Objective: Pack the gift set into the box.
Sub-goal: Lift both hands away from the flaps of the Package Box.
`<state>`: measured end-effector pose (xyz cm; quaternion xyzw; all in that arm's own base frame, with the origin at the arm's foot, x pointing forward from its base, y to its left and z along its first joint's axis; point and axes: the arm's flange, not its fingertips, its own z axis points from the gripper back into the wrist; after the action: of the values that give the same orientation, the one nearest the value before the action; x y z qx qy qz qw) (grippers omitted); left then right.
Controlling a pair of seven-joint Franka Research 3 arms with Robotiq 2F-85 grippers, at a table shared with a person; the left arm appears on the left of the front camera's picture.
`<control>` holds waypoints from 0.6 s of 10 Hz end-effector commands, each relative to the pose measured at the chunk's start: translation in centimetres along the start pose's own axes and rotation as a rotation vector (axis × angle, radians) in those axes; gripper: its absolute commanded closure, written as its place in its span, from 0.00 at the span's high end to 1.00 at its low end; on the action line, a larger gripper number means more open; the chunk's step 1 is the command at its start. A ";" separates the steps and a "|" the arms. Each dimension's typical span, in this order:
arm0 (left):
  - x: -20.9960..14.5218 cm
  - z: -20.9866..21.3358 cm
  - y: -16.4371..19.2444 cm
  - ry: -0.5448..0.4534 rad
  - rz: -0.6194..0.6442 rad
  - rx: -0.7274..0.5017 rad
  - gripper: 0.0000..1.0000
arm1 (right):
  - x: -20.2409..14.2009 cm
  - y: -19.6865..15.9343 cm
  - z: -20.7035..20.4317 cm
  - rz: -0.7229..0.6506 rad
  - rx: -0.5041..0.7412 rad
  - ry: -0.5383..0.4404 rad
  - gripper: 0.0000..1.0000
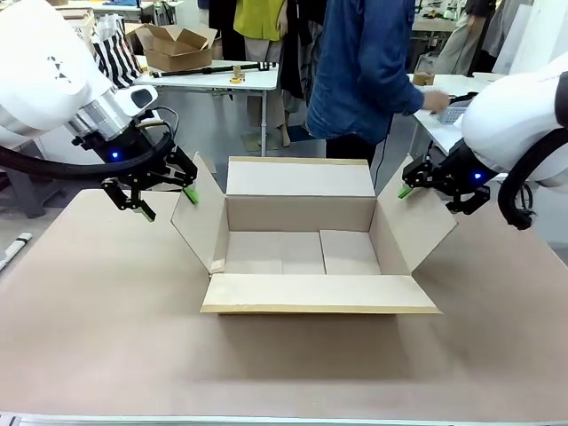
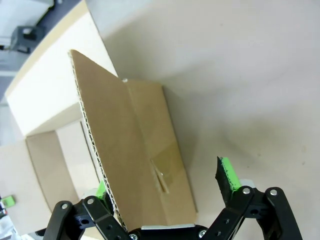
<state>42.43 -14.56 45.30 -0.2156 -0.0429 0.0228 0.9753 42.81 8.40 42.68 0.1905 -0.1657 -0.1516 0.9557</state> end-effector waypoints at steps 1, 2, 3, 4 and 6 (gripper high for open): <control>0.0 0.1 0.1 0.000 -0.008 0.014 1.00 | 0.1 0.0 0.3 -0.001 -0.009 -0.008 1.00; 0.0 0.1 0.1 0.000 -0.008 0.014 1.00 | 0.1 0.0 0.3 -0.001 -0.009 -0.008 1.00; 0.0 0.1 0.1 0.000 -0.008 0.014 1.00 | 0.1 0.0 0.3 -0.001 -0.009 -0.008 1.00; 0.0 0.1 0.1 0.000 -0.008 0.014 1.00 | 0.1 0.0 0.3 -0.001 -0.009 -0.008 1.00; 0.0 0.1 0.1 0.000 -0.008 0.014 1.00 | 0.1 0.0 0.3 -0.001 -0.009 -0.008 1.00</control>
<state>42.43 -14.56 45.30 -0.2156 -0.0428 0.0228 0.9753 42.81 8.39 42.68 0.1904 -0.1657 -0.1517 0.9557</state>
